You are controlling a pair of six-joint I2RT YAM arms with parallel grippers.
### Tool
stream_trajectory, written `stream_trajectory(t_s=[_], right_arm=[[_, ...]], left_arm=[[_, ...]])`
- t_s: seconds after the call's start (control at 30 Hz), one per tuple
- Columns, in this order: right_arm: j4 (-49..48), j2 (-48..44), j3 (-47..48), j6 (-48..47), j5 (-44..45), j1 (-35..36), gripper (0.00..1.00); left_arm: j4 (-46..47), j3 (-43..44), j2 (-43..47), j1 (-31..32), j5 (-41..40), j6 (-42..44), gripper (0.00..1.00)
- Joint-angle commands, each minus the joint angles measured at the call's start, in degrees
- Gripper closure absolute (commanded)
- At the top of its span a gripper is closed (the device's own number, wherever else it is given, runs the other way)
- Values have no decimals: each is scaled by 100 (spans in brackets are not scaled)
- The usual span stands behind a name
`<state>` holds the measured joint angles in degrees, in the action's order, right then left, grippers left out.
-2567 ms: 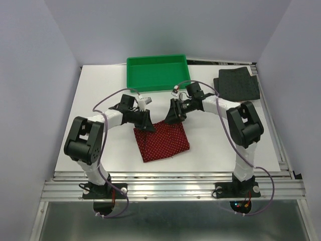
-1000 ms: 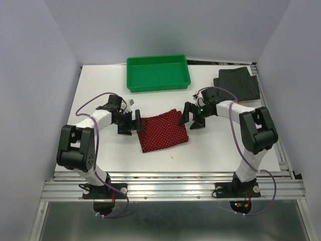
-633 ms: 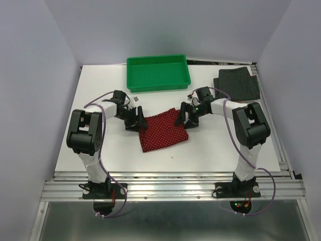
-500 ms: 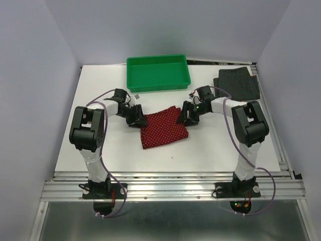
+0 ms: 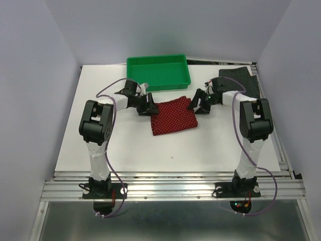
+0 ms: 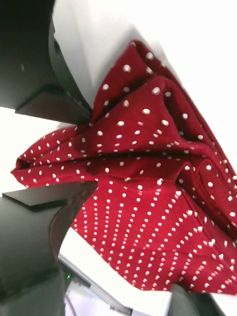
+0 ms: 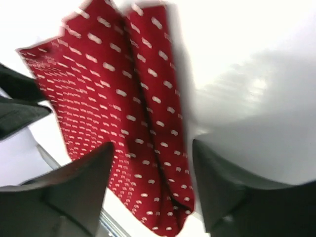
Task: Fold and stack the skirts
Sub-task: Neatly place the folded skirt to the corner
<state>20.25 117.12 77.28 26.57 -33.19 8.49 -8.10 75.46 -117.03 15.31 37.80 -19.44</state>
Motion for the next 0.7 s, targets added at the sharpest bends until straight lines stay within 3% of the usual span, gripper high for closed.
stream_trajectory(t_s=[0.0, 0.03, 0.17, 0.4, 0.67], right_arm=[[-109, -93, 200, -161, 357, -49, 26], [-83, -136, 183, -143, 348, -49, 18], [189, -391, 34, -196, 488, -49, 16], [296, -480, -423, -292, 647, -49, 16], [-126, -129, -600, -178, 296, 249, 24]], left_arm=[[133, -206, 268, -55, -642, -16, 30], [142, -294, 425, -55, -669, -33, 28], [168, -900, 787, -20, -677, -183, 26], [72, -1437, 1051, 112, -1125, -359, 25], [89, -1412, 779, 358, -1152, -376, 28]])
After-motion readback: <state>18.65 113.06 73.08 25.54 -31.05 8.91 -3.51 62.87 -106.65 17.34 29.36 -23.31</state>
